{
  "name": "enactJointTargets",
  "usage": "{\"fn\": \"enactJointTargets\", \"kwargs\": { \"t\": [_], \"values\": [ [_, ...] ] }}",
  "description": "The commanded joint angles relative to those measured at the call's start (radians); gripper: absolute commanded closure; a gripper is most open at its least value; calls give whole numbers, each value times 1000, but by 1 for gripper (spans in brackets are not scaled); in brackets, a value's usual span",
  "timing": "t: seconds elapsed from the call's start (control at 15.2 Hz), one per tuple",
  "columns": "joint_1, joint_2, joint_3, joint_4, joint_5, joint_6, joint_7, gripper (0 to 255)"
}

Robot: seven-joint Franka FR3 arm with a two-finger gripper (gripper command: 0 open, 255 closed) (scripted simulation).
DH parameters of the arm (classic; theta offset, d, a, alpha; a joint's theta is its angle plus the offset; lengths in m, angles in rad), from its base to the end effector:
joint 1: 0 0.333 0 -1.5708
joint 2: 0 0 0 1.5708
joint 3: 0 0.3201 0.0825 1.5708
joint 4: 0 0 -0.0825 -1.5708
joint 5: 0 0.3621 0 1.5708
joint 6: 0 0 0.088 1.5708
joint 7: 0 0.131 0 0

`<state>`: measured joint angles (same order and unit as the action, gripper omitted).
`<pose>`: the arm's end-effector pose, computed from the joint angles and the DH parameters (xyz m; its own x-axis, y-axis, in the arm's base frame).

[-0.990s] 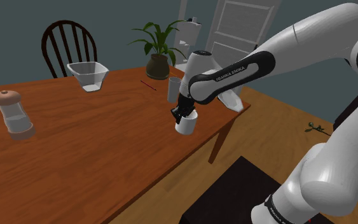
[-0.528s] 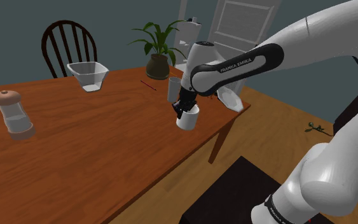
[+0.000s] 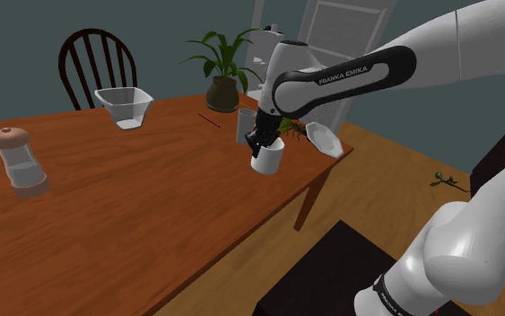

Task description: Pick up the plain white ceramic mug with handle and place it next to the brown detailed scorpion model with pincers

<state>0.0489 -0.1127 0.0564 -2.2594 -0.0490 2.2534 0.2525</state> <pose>0.4935 0.0502 0.4114 0.9867 -0.1162 0.1140 -0.1191 -0.9927 0.0195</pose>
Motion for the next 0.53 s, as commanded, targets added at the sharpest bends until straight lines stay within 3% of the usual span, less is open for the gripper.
{"fn": "enactJointTargets", "kwargs": {
  "t": [0.0,0.46],
  "values": [
    [1,-12,1,17,2,-29,-1,255],
    [2,-45,0,80,7,-124,-7,255]
  ]
}}
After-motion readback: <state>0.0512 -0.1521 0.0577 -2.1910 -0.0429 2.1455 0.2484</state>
